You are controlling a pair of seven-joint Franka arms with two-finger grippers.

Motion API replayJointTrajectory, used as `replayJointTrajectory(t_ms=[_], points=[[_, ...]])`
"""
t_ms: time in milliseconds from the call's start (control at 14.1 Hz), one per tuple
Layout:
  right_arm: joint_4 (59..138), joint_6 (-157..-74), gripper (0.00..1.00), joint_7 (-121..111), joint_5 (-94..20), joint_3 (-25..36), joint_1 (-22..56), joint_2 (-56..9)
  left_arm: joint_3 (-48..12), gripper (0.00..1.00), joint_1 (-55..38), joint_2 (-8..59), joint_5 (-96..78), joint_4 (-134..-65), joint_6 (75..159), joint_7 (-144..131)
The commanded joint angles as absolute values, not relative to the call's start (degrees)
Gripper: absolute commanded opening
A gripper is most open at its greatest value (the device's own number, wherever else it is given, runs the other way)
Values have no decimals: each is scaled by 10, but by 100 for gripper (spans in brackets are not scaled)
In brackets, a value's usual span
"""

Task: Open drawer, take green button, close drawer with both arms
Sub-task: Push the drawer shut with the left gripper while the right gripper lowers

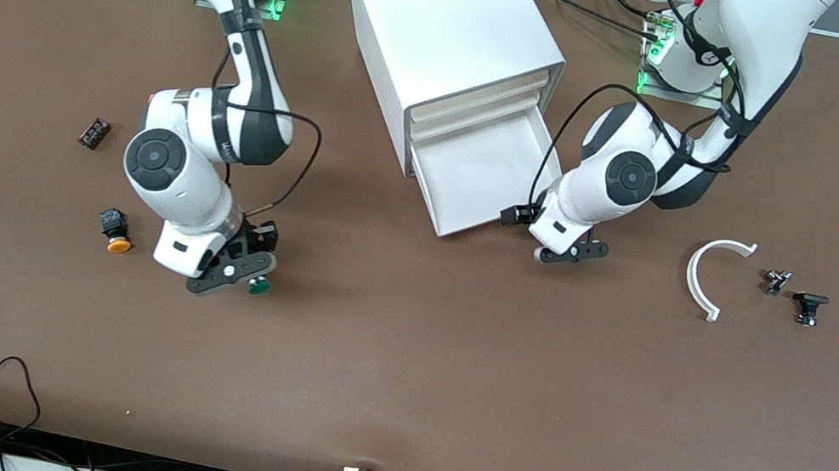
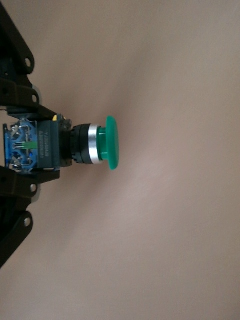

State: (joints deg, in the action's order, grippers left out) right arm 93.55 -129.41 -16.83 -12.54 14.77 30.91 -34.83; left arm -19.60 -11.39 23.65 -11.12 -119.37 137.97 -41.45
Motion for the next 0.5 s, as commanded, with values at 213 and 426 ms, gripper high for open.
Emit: replayJointTrajectory(t_ms=[213, 426], points=[[1107, -1388, 19, -137, -126, 145, 290, -284, -279, 100, -118, 205, -127, -1241, 1377, -494], [1154, -1441, 19, -127, -124, 144, 294, -284, -301, 100, -118, 195, -139, -1255, 1363, -496]])
